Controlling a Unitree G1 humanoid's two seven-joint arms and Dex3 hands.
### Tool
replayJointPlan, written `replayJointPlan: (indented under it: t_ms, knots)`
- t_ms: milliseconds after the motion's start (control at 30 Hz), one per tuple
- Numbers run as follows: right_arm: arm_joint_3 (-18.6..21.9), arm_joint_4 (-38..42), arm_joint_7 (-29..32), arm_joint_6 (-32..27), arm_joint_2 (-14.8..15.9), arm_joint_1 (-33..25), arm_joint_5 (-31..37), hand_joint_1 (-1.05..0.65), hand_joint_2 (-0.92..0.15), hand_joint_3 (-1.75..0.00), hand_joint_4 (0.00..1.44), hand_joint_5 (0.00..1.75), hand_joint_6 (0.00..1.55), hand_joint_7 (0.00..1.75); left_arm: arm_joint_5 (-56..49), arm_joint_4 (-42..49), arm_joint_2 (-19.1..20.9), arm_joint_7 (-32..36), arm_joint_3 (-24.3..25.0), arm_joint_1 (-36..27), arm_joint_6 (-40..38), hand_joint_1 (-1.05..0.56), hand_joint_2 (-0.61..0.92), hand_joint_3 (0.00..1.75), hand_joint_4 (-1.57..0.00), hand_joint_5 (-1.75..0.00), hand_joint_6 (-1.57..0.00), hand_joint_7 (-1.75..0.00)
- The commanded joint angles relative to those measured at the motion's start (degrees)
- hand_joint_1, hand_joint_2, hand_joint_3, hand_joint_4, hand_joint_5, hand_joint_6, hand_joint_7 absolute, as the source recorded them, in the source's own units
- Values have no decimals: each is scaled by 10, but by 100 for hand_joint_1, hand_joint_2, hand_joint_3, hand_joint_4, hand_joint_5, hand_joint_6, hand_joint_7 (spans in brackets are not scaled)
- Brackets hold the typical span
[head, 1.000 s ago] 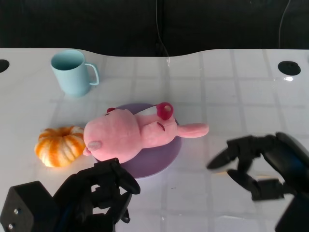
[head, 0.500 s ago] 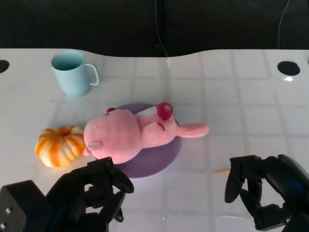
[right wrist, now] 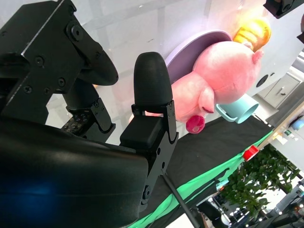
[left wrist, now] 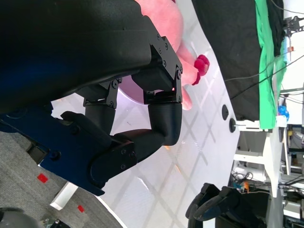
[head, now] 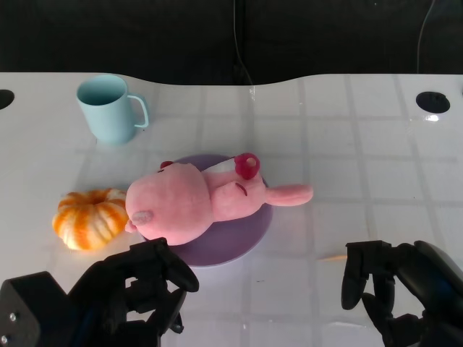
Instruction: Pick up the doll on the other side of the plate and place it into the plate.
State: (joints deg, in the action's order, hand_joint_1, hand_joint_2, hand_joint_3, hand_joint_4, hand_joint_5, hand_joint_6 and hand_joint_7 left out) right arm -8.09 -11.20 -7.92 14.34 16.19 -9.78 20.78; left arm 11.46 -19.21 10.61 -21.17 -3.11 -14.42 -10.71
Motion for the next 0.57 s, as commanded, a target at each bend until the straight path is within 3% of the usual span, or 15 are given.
replayJointPlan:
  t_ms: [33, 567]
  knots:
    - [0, 9, 0, 13, 9, 3, -2, 11, -17, -157, 95, 175, 88, 148, -4, 6, 4, 0, -1, 2, 11, -29, 57, 110, -62, -175, -70, -138]
    - [11, 5, -8, 17, 15, -5, -14, 14, -21, -154, 94, 175, 87, 144, -6, 1, 1, 5, -13, -4, 13, -30, 60, 107, -62, -175, -68, -140]
